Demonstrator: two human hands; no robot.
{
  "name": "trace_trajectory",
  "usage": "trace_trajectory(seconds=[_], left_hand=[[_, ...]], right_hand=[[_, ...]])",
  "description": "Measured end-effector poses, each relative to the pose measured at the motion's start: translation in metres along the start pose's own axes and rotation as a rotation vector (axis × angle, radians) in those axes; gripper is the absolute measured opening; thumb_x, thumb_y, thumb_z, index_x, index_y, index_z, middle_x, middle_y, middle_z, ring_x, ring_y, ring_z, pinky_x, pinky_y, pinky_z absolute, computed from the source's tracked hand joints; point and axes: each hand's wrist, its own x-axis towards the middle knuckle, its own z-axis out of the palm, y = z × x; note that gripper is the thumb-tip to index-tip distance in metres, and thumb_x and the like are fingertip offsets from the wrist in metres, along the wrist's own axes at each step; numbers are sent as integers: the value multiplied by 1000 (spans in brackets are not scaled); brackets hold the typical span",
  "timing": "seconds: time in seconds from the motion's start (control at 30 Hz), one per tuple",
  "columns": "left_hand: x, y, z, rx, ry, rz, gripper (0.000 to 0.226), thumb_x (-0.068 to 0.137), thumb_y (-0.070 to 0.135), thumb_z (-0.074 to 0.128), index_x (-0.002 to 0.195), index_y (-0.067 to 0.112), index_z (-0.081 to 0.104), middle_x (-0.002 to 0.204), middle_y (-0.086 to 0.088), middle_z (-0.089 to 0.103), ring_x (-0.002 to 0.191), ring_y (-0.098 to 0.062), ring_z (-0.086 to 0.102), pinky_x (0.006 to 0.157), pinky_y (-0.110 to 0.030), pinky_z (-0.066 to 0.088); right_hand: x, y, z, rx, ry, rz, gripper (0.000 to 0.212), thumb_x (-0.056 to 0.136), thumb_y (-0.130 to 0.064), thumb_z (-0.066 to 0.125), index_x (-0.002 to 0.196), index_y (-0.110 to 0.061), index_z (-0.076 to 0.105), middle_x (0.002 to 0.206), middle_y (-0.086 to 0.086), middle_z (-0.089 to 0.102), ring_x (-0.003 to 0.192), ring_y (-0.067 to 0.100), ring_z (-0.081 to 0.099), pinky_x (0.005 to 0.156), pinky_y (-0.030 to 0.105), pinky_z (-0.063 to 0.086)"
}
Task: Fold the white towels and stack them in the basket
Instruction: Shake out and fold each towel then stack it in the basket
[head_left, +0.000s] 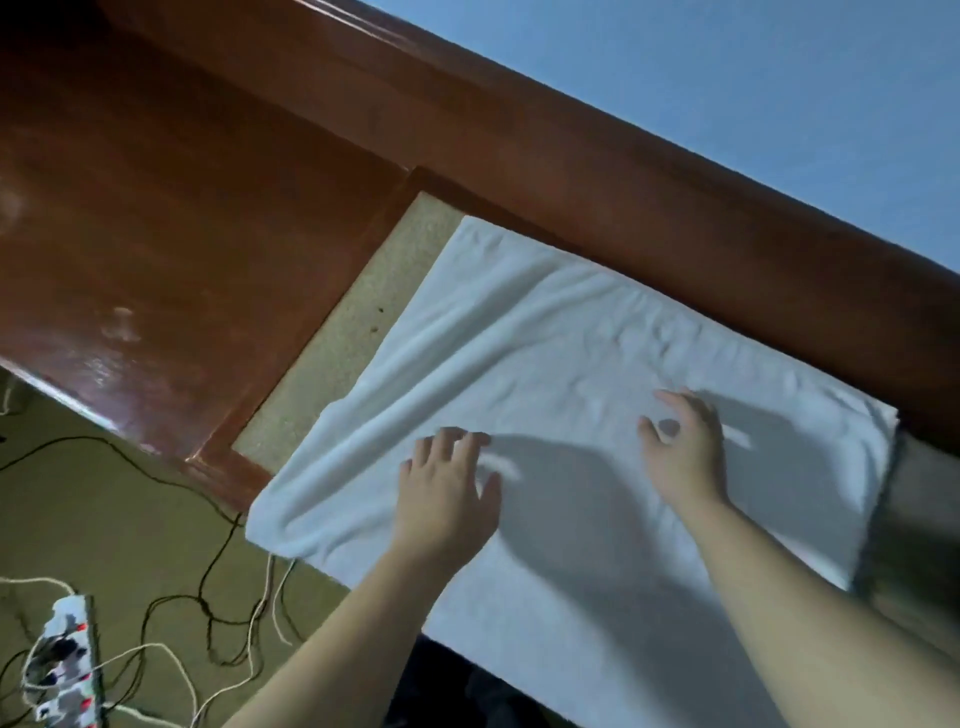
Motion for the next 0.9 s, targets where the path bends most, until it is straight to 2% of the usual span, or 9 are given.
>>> trace_trajectory(seconds=[0.13,0.2,0.3,0.47,0.57,0.67,0.77,0.8,0.9], left_hand=[[25,84,59,92,-220,202,71,97,69,45,159,41,27,175,4,8,161,-24,5,127,-42,9],[34,115,86,157,-271,284,80,96,77,37,164,41,16,175,2,-9,161,-23,-11,129,-45,-6],[44,150,120,216,-291,330,89,90,85,30,165,42,7,174,0,-17,159,-23,-23,126,-52,-15],[50,181,150,275,-188,336,90,88,92,24,164,49,1,175,-1,-14,160,-25,-19,126,-59,-10],[50,182,154,279,-145,319,91,86,94,23,163,51,3,175,0,-10,160,-24,-16,127,-59,-6],[50,185,154,284,-142,312,90,86,94,23,163,51,4,175,0,-10,160,-23,-17,127,-59,-5],[50,187,154,286,-139,308,90,86,94,25,163,52,5,175,1,-11,161,-23,-15,127,-58,-5],[50,187,155,286,-134,309,91,85,94,26,163,52,6,175,1,-10,161,-23,-13,127,-58,-5],[50,187,155,288,-134,303,91,85,95,26,163,52,7,176,1,-9,161,-23,-11,127,-57,-4]], right_hand=[[1,52,-53,-131,254,245,39,94,-24,68,132,-19,65,134,11,57,121,36,53,98,53,50],[11,79,-86,-182,310,424,44,97,-28,67,138,-17,59,136,15,57,124,38,51,94,48,48],[33,122,-123,-175,298,579,52,99,-35,64,144,-14,50,141,17,55,128,40,52,93,45,49],[95,173,-151,-127,279,792,68,101,-48,54,147,2,45,147,26,51,134,46,50,107,52,46],[122,192,-162,-4,224,813,46,101,-33,58,130,3,62,130,23,65,117,41,64,85,35,49],[138,201,-175,116,140,825,31,95,-15,61,122,1,64,116,18,66,90,33,64,75,33,47],[147,204,-193,136,178,775,36,97,-17,65,129,-1,61,116,14,64,100,33,65,80,34,47],[148,207,-197,146,205,746,30,96,-19,66,121,-1,65,111,14,65,103,34,65,79,34,46],[138,204,-201,198,171,660,20,98,-28,65,92,-9,68,81,5,63,83,30,65,67,29,45]])
